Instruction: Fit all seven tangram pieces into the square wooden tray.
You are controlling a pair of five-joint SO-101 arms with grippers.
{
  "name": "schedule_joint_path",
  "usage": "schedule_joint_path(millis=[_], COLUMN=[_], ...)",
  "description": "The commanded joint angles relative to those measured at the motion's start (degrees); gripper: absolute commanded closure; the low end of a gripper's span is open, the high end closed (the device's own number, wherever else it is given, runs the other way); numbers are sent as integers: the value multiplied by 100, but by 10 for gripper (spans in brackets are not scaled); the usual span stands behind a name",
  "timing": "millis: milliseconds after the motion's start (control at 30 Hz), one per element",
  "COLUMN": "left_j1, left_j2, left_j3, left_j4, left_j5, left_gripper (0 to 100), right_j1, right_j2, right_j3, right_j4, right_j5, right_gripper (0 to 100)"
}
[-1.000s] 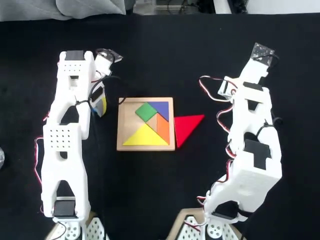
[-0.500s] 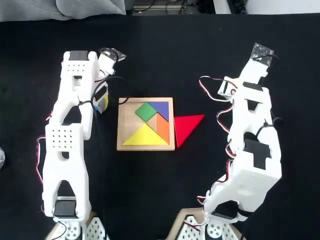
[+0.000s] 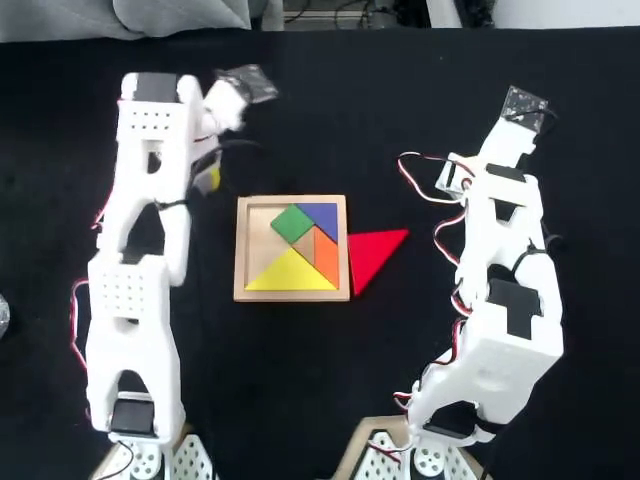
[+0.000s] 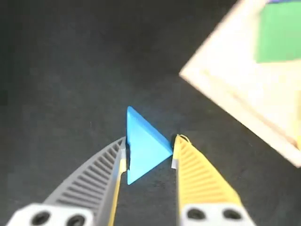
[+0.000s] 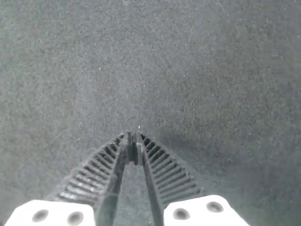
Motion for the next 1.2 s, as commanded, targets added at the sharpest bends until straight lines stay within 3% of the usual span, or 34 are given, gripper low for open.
schedule_joint_path(millis=[0, 133, 333, 1067, 1167], left_j1=[541, 1024, 1279, 1323, 1314], left_j2=[-879, -1011, -501, 79, 79], left_j3=[576, 1130, 1473, 1033, 1033], left_j4=[53, -378, -1301, -905, -1081], left_j5=[-1046, -1916, -1758, -2004, -1952], left_gripper=[875, 873, 872, 868, 822], right_j1=[-97, -97, -97, -97, -97], right_j2=[-57, -57, -66, -66, -66], right_j3=[-312, -312, -312, -312, -312], right_j4=[-105, -105, -105, -105, -105], right_j5=[70, 70, 70, 70, 105], right_gripper=[984, 984, 984, 984, 984])
